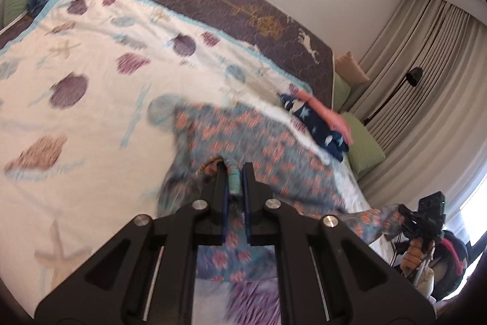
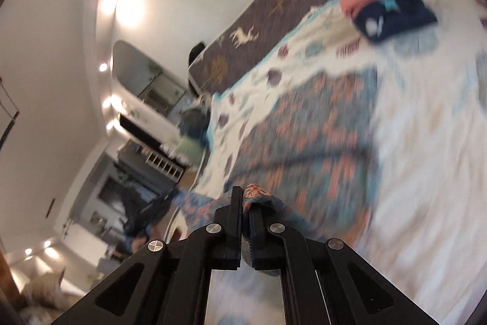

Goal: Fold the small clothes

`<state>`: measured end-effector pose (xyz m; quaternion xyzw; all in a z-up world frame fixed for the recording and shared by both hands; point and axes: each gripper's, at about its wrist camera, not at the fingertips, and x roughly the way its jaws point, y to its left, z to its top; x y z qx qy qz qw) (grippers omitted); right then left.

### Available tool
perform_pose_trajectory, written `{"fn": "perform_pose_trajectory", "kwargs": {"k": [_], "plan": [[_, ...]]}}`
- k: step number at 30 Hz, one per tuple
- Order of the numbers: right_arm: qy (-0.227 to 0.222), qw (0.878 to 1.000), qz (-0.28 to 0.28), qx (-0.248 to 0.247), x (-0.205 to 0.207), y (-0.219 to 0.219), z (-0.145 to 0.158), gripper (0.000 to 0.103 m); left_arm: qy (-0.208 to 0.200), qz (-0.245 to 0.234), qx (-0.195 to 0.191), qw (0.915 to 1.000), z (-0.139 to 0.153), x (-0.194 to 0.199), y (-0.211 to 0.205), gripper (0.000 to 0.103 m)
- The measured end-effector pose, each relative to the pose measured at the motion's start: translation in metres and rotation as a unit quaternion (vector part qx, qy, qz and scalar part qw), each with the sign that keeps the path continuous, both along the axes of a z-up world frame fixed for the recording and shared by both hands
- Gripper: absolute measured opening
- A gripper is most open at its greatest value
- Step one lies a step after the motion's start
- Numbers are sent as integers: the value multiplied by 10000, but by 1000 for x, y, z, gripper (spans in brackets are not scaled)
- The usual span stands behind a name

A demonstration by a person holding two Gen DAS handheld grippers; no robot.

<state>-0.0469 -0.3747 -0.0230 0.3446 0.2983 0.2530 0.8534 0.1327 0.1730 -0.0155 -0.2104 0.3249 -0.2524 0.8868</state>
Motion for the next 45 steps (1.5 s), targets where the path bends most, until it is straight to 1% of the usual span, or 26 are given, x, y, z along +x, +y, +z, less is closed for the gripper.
{"fn": "perform_pose_trajectory", "kwargs": {"k": [2, 4, 8, 9, 12, 16, 20, 21, 23, 25, 26, 28, 30, 31, 32, 34, 36, 37, 38, 39, 40, 41, 42, 43, 44, 45], "plan": [[9, 9999, -141, 1, 24, -3, 6, 3, -55, 2, -19, 10000, 9, 19, -9, 9], [37, 9996, -268, 6, 50, -11, 8, 3, -79, 7, 71, 9999, 15, 37, -18, 9], [133, 9989, -447, -23, 106, -28, 5, 3, -60, 115, 469, 9988, 16, 78, -36, 9], [149, 9988, -471, -30, 121, -31, 4, 3, -49, 133, 505, 9986, 14, 85, -38, 9], [242, 9983, -523, -66, 153, -38, -3, 3, 54, 233, 584, 9980, 5, 115, -43, 9], [580, 9967, -532, -211, 202, -39, -20, 4, 337, 390, 731, 9960, -12, 157, -47, 9], [966, 9926, -570, -472, 247, -36, -49, 5, 511, 473, 834, 9941, -31, 192, -53, 9], [1033, 9911, -621, -562, 255, -36, -55, 5, 545, 498, 895, 9932, -39, 200, -55, 9], [1245, 9852, -804, -861, 270, -36, -72, 5, 794, 572, 983, 9903, -61, 216, -60, 10], [1633, 9781, -916, -915, 279, -38, -94, 5, 1035, 576, 968, 9882, -78, 223, -63, 10], [1737, 9772, -925, -798, 279, -39, -104, 5, 1106, 583, 954, 9876, -84, 224, -63, 10], [1669, 9787, -967, -708, 276, -43, -103, 5, 1150, 584, 893, 9876, -91, 223, -60, 10], [1600, 9781, -1079, -777, 271, -47, -94, 7, 1109, 558, 803, 9890, -90, 218, -56, 13], [1546, 9770, -1186, -864, 268, -48, -88, 10, 1063, 556, 761, 9899, -86, 214, -53, 14], [1420, 9739, -1396, -1091, 262, -50, -78, 13, 1009, 562, 726, 9907, -82, 212, -51, 17], [1264, 9700, -1555, -1379, 254, -50, -65, 16, 855, 595, 688, 9922, -70, 202, -45, 27], [1089, 9662, -1503, -1792, 243, -46, -52, 16, 687, 644, 674, 9933, -58, 192, -38, 46], [981, 9612, -1397, -2165, 237, -39, -46, 20, 587, 753, 718, 9928, -52, 186, -34, 52], [919, 9563, -1323, -2439, 234, -34, -44, 24, 492, 906, 809, 9914, -48, 181, -30, 61], [789, 9448, -1181, -2953, 229, -22, -42, 26, 342, 1097, 976, 9886, -44, 172, -27, 62], [682, 9352, -1041, -3315, 225, -13, -41, 28, 281, 1127, 1100, 9871, -43, 169, -26, 62], [574, 9235, -821, -3702, 220, 0, -42, 32, 268, 1083, 1218, 9863, -44, 167, -27, 62], [487, 9085, -563, -4111, 217, 16, -45, 36, 289, 955, 1333, 9860, -47, 163, -30, 62], [418, 8950, -375, -4424, 215, 29, -48, 46, 305, 845, 1406, 9860, -49, 162, -33, 62], [304, 8783, -186, -4767, 213, 44, -52, 51, 304, 734, 1527, 9851, -52, 160, -37, 62], [211, 8670, -85, -4978, 213, 53, -55, 59, 272, 635, 1725, 9826, -56, 159, -43, 63]]}}
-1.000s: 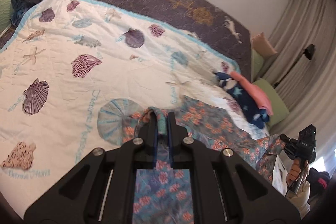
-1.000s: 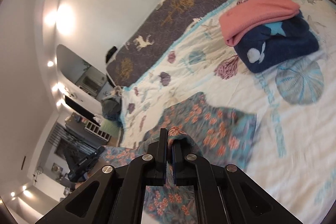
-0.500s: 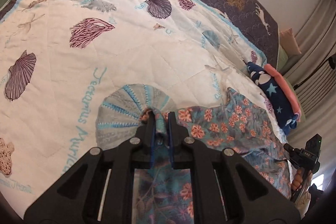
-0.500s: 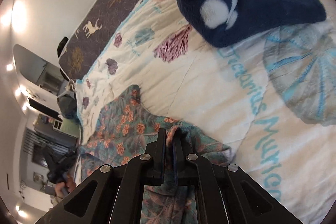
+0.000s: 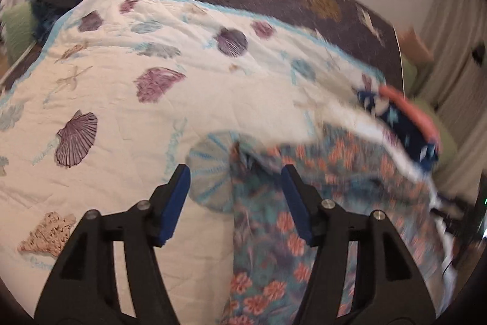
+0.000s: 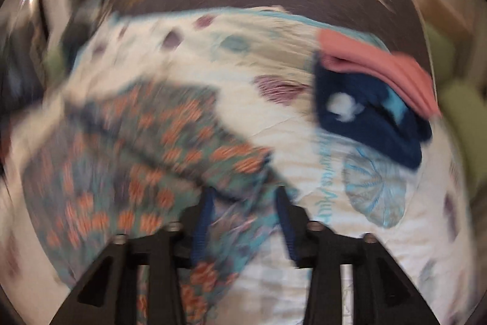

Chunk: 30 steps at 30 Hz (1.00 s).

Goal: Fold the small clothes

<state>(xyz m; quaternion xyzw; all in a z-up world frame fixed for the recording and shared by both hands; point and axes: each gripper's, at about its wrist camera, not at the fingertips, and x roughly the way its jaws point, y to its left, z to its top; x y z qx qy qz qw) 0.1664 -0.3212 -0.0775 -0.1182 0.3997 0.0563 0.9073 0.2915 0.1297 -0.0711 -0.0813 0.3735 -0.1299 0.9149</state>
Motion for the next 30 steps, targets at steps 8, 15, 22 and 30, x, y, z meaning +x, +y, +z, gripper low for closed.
{"fn": "perform_pose_trajectory", "kwargs": {"k": [8, 15, 22, 30], "plan": [[-216, 9942, -464, -944, 43, 16, -19, 62, -30, -28, 1403, 9901, -34, 50, -43, 64], [-234, 9689, -1988, 1452, 75, -77, 17, 62, 165, 460, 399, 9980, -23, 78, -22, 64], [504, 9622, -1419, 2271, 53, -96, -7, 62, 740, 337, -572, 9950, -41, 74, 4, 64], [805, 9520, -1273, 2667, 77, -89, -16, 63, 950, 97, -780, 9924, -54, 80, -12, 64]]}}
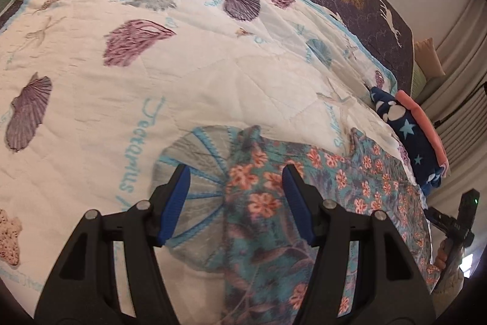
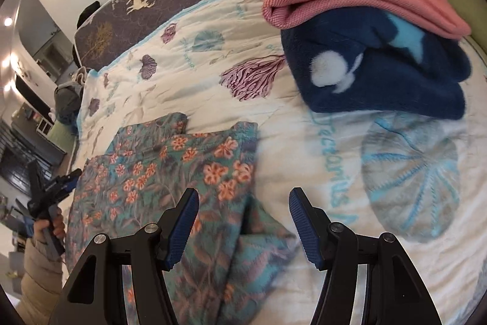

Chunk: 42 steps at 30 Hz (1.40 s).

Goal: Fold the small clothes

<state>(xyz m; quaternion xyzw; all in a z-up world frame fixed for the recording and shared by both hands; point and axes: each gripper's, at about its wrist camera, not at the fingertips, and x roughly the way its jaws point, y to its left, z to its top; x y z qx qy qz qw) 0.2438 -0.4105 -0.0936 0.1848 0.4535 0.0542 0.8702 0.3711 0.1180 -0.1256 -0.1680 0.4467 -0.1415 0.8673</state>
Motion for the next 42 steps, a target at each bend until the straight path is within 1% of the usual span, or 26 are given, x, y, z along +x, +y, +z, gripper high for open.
{"fn": "perform_pose_trajectory", "kwargs": {"k": [2, 4, 5, 6, 7, 8, 9, 10, 12, 14, 16, 19, 20, 22, 24, 25, 28, 30, 31, 33, 34, 35, 36, 38, 40, 42], "plan": [[49, 9999, 23, 96, 10, 1, -3, 63, 10, -39, -2, 10000, -1, 3, -2, 64], [90, 9998, 45, 173, 19, 1, -7, 63, 1, -38, -47, 10000, -2, 8, -4, 54], [83, 9997, 41, 213, 24, 1, -8, 63, 9, -60, -89, 9999, -3, 11, -5, 33], [68, 9996, 53, 260, 28, 1, -9, 63, 16, -94, -127, 9999, -3, 12, -6, 4], [49, 9994, 88, 333, 30, 1, -9, 48, -13, -113, -143, 9998, -3, 13, -6, 5], [17, 9990, 140, 420, 32, 2, -9, 1, -106, -103, -145, 9998, -2, 11, -7, 5], [52, 9983, 209, 548, 35, 4, -11, 6, -250, -92, -93, 9996, 2, 8, -8, 5], [2, 9982, 172, 573, 33, 4, -10, 3, -324, -89, -64, 9994, 4, 6, -8, 5], [-245, 9992, 89, 319, 27, 8, -2, 3, -481, -39, -104, 9988, 11, 2, -5, 5], [-526, 9981, -56, 330, 18, 2, 9, 3, -618, -12, -314, 9976, 20, 1, 1, 5], [-812, 9951, -208, 527, 7, -11, 21, 3, -680, -47, -548, 9962, 27, 3, 3, 5], [-1017, 9921, -601, 430, -2, -31, 29, 2, -761, -79, -325, 9965, 29, 10, -8, 5], [-1037, 9908, -825, 260, -3, -37, 29, 2, -731, -65, -237, 9970, 26, 13, -10, 5], [-996, 9897, -985, 286, -1, -48, 21, 2, -522, 48, -100, 9986, 10, 22, -12, 5], [-554, 9913, -909, 770, 8, -59, -4, 3, -106, 104, -274, 9995, -8, 29, -8, 6], [-448, 9911, -882, 896, 8, -59, -10, 4, -5, 156, -469, 9988, -12, 28, -3, 7], [-374, 9912, -664, 1081, -8, -50, -17, 5, -205, 468, -725, 9961, 1, 9, 17, 17], [-525, 9908, -445, 1162, -35, -40, -5, 6, -286, 413, -789, 9956, 15, -10, 28, 33], [-594, 9900, -320, 1237, -51, -36, 1, 8, -307, 365, -805, 9956, 20, -19, 32, 36], [-685, 9883, -84, 1358, -86, -25, 11, 10, -315, 205, -847, 9957, 28, -47, 40, 56], [-701, 9878, -7, 1391, -101, -19, 14, 13, -292, 56, -915, 9954, 29, -69, 45, 61], [-696, 9875, 76, 1411, -119, -13, 15, 19, -262, -32, -964, 9950, 27, -81, 46, 67], [-668, 9878, 141, 1398, -143, -5, 15, 24, -160, -192, -994, 9947, 23, -103, 48, 71], [-672, 9864, 153, 1491, -174, 5, 9, 41, 12, -394, -961, 9946, 13, -128, 48, 76], [-661, 9827, 267, 1712, -191, 9, 2, 51, 192, -503, -861, 9948, 0, -151, 48, 76], [-551, 9818, 349, 1783, -197, 11, -5, 53, 387, -381, -899, 9945, -13, -163, 51, 76]]}}
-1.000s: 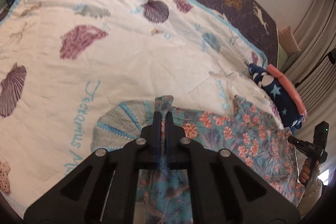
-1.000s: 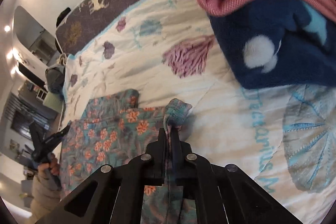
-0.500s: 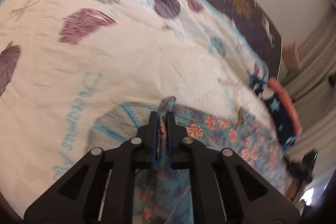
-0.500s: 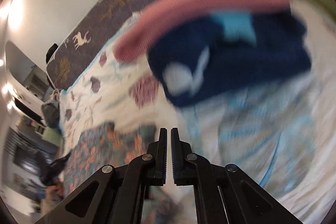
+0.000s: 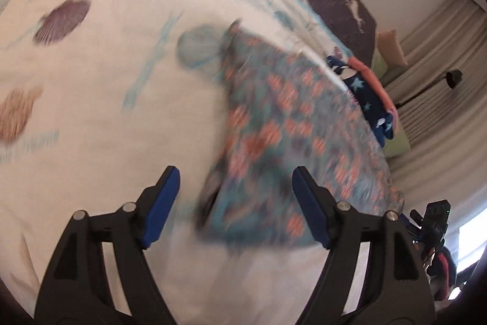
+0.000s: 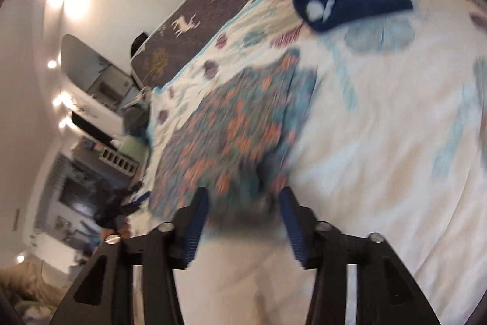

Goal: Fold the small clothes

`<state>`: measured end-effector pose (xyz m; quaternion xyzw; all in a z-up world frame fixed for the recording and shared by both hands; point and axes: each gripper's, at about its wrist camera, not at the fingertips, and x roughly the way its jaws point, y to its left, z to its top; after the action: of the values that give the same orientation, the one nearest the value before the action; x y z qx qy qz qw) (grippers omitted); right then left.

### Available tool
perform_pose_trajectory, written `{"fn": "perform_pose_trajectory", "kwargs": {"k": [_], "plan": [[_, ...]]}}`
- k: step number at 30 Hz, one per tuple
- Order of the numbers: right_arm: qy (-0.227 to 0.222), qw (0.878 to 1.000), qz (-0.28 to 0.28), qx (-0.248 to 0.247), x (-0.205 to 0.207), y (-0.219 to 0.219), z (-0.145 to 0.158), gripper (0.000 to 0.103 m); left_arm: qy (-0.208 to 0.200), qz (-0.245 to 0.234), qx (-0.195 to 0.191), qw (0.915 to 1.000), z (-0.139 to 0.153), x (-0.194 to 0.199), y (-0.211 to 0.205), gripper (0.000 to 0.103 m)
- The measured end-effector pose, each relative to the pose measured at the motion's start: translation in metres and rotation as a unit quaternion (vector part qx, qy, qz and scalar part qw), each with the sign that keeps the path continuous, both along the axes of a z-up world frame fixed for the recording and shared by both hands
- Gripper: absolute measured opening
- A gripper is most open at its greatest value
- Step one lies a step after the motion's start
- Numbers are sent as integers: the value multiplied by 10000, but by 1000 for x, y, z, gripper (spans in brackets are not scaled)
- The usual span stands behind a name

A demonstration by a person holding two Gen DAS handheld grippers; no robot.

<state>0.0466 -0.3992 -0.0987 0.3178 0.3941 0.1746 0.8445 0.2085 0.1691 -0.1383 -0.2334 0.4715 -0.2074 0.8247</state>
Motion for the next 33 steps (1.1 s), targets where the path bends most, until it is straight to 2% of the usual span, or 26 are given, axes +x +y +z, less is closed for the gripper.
{"fn": "perform_pose_trajectory", "kwargs": {"k": [2, 3, 4, 5, 6, 7, 8, 11, 12, 13, 15, 17, 19, 21, 22, 23, 26, 29, 30, 31, 32, 33], "plan": [[-40, 10000, -3, 14, 5, -1, 0, 54, 65, 21, -185, 9998, -6, -5, 2, 76], [-52, 9999, -16, 123, 12, -4, 0, 54, 5, 70, -233, 9997, -6, -8, 2, 71], [-45, 9998, -2, 173, 14, -5, 0, 54, -43, 23, -254, 9997, -5, -11, 1, 61], [18, 9998, 76, 167, 19, -4, -3, 53, -76, -32, -236, 9997, -3, -13, -1, 23], [217, 9997, 114, 32, 26, 2, -8, 46, -36, -96, -203, 9997, -3, -15, -2, 12], [552, 9981, 43, -255, 30, 10, -13, 3, 2, -54, -184, 9998, -1, -19, -2, 12], [856, 9950, -38, -511, 30, 16, -16, 5, -67, -7, -177, 9998, 3, -22, -2, 12], [412, 9976, -376, -406, 2, 7, 1, 4, -312, 20, -284, 9991, 17, -37, 4, 12], [326, 9980, -489, -212, -9, -3, 5, 4, -348, 29, -281, 9990, 20, -40, 5, 12], [337, 9976, -583, -128, -18, -11, 5, 3, -363, 34, -234, 9991, 22, -43, 8, 12], [540, 9951, -744, -352, -27, -19, 1, 3, -305, 57, -112, 9995, 20, -46, 11, 13], [697, 9939, -808, -285, -36, -26, -7, 6, -131, 218, 52, 9997, 13, -50, 16, 13], [754, 9937, -797, 211, -43, -33, -15, 10, 61, 357, -48, 9993, 4, -56, 22, 25], [750, 9926, -787, 545, -45, -31, -23, 28, 201, 434, -268, 9985, -2, -62, 26, 53], [753, 9926, -753, 580, -46, -29, -26, 46, 263, 429, -392, 9980, -4, -65, 25, 57], [757, 9927, -699, 627, -42, -23, -28, 56, 287, 398, -499, 9975, -6, -67, 24, 61], [594, 9929, -590, 849, -26, -8, -26, 66, 378, 274, -709, 9964, -12, -62, 11, 63], [583, 9893, -542, 1220, 5, 5, -29, 69, 340, 428, -1055, 9929, -12, -47, 4, 61], [683, 9884, -572, 1229, 18, 11, -33, 69, 389, 539, -1297, 9893, -15, -41, 4, 36], [774, 9879, -641, 1182, 31, 16, -36, 64, 524, 617, -1591, 9839, -19, -34, 3, 12], [804, 9877, -698, 1143, 37, 18, -37, 22, 747, 670, -1777, 9790, -25, -29, 1, 6], [895, 9865, -771, 1134, 45, 19, -39, 5, 881, 874, -1792, 9759, -28, -28, -1, 6]]}}
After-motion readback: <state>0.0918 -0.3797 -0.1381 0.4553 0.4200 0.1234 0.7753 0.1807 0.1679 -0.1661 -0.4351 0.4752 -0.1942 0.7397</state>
